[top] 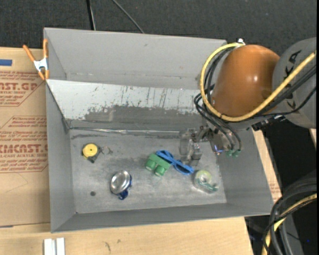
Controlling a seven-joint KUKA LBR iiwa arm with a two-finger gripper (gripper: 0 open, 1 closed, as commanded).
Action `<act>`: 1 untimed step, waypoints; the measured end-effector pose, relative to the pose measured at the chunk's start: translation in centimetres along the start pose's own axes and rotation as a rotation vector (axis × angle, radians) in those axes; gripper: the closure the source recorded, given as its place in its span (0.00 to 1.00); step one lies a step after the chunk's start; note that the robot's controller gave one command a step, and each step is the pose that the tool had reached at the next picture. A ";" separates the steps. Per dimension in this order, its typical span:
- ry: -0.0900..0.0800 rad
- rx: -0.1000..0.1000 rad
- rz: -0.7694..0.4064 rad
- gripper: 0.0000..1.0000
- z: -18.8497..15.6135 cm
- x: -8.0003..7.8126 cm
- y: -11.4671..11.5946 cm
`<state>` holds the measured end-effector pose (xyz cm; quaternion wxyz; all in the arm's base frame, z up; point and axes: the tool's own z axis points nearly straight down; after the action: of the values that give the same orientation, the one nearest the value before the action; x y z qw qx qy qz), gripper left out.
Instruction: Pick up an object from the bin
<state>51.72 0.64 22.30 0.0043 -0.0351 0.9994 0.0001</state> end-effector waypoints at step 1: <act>0.006 0.000 0.001 0.00 0.5 0.1 0.0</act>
Offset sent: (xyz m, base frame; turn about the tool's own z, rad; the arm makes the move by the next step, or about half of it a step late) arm 0.0000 0.0000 0.0000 0.0000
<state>51.68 0.60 21.83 0.0011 -0.0347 0.9994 0.0001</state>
